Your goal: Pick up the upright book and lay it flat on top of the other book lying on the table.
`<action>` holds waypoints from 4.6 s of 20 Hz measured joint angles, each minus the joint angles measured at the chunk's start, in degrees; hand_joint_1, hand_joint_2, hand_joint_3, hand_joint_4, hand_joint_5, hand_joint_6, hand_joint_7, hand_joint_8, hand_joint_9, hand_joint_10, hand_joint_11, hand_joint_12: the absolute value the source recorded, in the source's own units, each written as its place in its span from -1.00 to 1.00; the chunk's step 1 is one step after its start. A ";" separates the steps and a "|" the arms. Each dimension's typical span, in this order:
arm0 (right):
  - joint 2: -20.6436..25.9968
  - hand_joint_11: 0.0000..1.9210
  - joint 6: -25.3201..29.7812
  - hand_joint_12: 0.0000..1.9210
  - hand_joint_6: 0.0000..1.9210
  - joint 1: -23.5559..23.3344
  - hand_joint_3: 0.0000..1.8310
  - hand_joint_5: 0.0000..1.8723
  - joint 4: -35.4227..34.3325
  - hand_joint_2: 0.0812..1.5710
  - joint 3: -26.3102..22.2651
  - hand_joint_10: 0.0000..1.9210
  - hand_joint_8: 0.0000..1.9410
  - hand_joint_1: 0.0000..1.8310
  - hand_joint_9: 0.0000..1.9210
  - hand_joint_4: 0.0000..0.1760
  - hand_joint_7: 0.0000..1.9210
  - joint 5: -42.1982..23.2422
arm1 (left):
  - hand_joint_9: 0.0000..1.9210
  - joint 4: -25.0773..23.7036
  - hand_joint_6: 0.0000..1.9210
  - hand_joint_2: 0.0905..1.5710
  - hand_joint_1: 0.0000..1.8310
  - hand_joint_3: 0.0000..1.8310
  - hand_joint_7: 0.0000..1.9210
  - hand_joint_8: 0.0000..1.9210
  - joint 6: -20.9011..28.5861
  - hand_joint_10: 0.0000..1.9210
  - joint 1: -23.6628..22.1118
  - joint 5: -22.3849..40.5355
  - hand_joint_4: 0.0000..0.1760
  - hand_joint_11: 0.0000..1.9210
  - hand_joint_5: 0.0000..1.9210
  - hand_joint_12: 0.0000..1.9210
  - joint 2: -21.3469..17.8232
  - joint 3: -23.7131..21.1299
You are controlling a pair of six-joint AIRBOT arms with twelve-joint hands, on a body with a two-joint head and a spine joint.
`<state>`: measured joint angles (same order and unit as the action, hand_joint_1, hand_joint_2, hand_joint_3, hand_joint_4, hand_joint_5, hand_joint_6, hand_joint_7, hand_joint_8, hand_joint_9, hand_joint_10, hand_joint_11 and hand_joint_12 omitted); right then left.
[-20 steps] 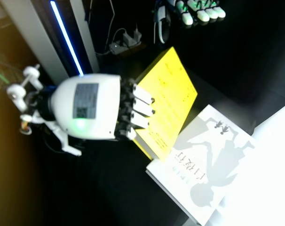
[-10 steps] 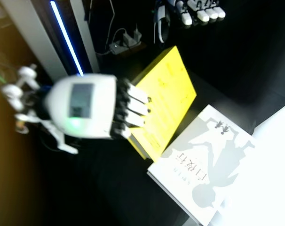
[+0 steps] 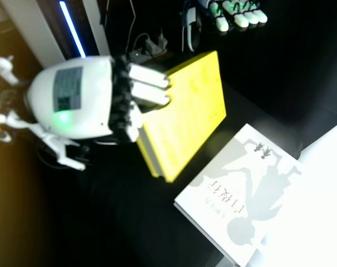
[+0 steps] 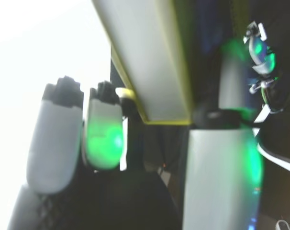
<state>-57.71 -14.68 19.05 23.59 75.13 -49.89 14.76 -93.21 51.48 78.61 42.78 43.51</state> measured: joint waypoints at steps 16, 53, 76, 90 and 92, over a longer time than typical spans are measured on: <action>-2.12 -0.32 1.64 1.00 0.70 0.55 -0.83 -0.46 -0.96 0.59 3.58 0.86 0.60 0.39 -0.34 -1.00 -0.41 3.89 | -1.00 -0.07 -1.00 0.55 -0.50 -0.99 -1.00 -1.00 0.00 -1.00 0.24 -0.02 0.57 -1.00 -1.00 -1.00 0.00 0.00; -6.67 -1.00 1.97 0.75 -0.92 1.90 -0.93 -0.98 -0.39 0.37 7.06 -0.85 -0.94 -0.11 -0.99 -1.00 -0.97 9.09 | -1.00 0.24 -1.00 0.54 -0.53 -1.00 -1.00 -1.00 0.00 -1.00 0.61 0.92 0.44 -1.00 -1.00 -1.00 -0.02 -0.42; -7.76 -0.25 7.32 0.90 -0.10 3.06 -1.00 -0.48 0.66 0.55 9.44 0.44 0.46 0.43 -0.20 -1.00 -0.23 10.32 | -1.00 0.35 -1.00 0.56 -0.55 -1.00 -1.00 -1.00 0.00 -1.00 0.66 0.98 0.71 -1.00 -1.00 -1.00 -0.02 -0.44; -7.89 0.79 7.19 1.00 1.00 3.06 -1.00 0.39 0.61 0.64 9.68 1.00 1.00 0.57 0.71 0.98 0.58 9.86 | -1.00 0.39 -1.00 0.57 -0.52 -1.00 -1.00 -1.00 0.00 -1.00 0.96 1.27 0.59 -1.00 -1.00 -1.00 -0.02 -0.44; -7.96 0.78 7.19 1.00 1.00 3.06 -1.00 0.40 0.61 0.63 9.68 1.00 1.00 0.64 0.69 1.00 0.57 9.84 | -1.00 0.39 -1.00 0.56 -0.51 -1.00 -1.00 -1.00 0.00 -1.00 1.01 1.31 0.54 -1.00 -1.00 -1.00 -0.02 -0.44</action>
<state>-65.67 -7.49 22.11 24.21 84.82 -40.05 15.16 -93.21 52.49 79.92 42.76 43.07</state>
